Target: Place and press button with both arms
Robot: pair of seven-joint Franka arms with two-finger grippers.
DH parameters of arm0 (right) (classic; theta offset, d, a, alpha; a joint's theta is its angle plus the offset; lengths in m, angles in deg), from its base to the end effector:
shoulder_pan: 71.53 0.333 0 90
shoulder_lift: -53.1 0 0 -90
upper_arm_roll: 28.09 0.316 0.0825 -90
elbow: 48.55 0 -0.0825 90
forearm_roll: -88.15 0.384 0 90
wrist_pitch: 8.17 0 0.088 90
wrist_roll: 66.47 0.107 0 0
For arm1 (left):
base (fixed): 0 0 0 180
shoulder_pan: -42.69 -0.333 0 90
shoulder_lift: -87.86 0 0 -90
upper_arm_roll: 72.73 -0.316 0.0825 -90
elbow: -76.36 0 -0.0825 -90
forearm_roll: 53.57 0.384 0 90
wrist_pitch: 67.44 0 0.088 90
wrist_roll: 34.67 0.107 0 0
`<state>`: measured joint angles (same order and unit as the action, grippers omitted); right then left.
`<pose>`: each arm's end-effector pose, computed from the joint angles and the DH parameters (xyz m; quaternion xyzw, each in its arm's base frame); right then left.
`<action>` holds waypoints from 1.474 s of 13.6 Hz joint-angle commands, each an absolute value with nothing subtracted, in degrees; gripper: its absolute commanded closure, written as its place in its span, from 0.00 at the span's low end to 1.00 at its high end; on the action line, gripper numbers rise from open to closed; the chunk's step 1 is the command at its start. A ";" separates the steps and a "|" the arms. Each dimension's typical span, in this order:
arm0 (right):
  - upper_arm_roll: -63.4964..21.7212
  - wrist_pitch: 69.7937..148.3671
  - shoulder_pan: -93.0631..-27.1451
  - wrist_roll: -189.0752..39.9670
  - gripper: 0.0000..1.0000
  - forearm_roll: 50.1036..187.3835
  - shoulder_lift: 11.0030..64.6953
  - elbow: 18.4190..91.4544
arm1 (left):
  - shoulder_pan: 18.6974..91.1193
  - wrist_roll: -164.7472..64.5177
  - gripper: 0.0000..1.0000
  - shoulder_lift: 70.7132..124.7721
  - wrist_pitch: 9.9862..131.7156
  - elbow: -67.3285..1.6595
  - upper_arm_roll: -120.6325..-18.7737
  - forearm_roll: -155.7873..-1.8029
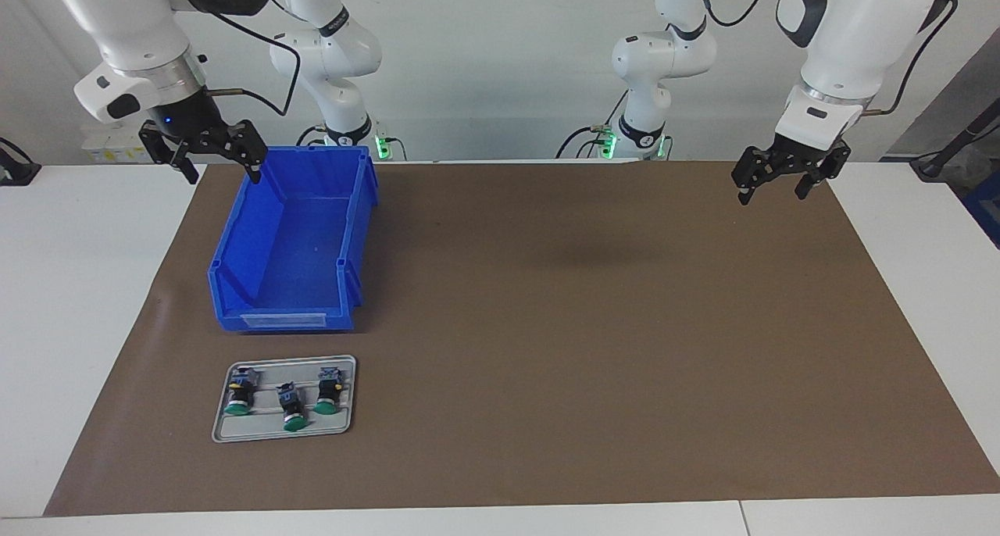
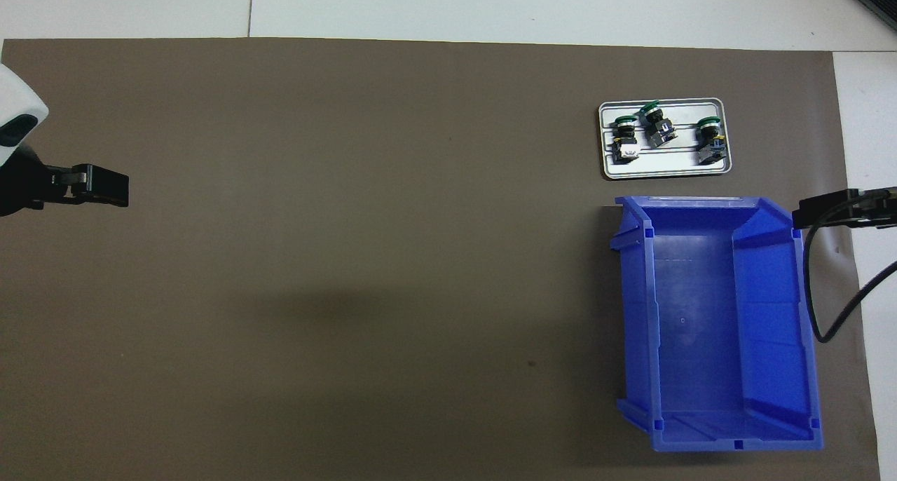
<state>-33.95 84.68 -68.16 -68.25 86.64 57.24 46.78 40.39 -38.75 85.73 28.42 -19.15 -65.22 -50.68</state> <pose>0.5356 -0.0280 0.6240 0.9998 -0.0056 0.0139 0.0100 0.5496 -0.0465 0.6084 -0.9993 0.0119 -0.0236 0.0257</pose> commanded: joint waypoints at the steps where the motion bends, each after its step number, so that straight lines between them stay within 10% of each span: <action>1: -33.63 89.11 -68.72 -69.72 0.00 86.13 52.60 44.09 | 40.41 -36.79 0.00 84.17 30.46 -21.19 -65.61 -55.39; 10: -31.96 110.55 -69.42 -78.24 0.00 91.58 24.82 32.48 | 40.49 -31.95 0.00 82.94 29.76 -23.39 -65.61 -56.82; 20: -31.87 128.41 -70.47 -92.92 0.11 96.42 19.62 43.29 | 38.82 -31.95 0.00 83.02 29.76 -23.13 -65.61 -56.82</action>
